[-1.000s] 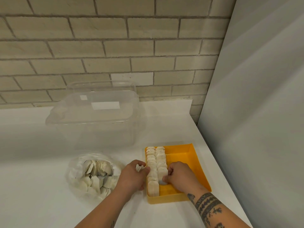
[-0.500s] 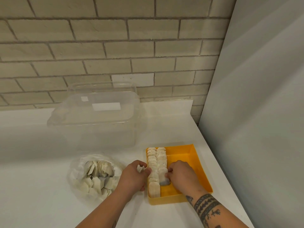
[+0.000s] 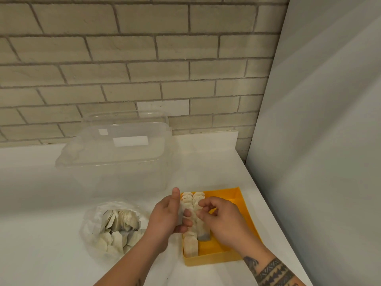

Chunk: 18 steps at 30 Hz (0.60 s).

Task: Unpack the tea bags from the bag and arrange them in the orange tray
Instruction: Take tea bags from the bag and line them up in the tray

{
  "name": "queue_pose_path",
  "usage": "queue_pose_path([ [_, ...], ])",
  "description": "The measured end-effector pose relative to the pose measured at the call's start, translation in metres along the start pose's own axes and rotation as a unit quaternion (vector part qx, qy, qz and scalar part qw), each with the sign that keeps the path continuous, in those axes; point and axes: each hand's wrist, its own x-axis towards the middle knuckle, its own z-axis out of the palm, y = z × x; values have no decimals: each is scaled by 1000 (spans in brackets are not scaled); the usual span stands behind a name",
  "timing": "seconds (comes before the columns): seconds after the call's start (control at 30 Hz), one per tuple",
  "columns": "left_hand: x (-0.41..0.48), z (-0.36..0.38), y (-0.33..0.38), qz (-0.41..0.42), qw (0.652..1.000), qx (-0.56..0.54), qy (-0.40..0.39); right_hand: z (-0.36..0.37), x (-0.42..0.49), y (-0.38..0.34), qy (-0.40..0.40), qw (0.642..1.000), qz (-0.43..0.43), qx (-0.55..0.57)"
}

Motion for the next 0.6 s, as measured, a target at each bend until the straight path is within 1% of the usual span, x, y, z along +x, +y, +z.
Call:
queue_pose_path([
  [0.07, -6, 7, 8, 11, 1000, 10, -26, 1, -2, -10, 3, 999, -16, 42],
  [0.13, -12, 14, 15, 24, 998, 24, -43, 1, -1, -17, 2, 998, -23, 61],
  [0.33, -19, 23, 24, 37, 997, 28, -61, -4, 0, -27, 34, 996, -45, 66],
  [0.47, -18, 20, 22, 37, 997, 29, -69, -14, 2, -29, 27, 996, -36, 78],
  [0.6, -18, 16, 20, 46, 995, 52, -69, -22, 6, -28, 30, 996, -32, 78],
])
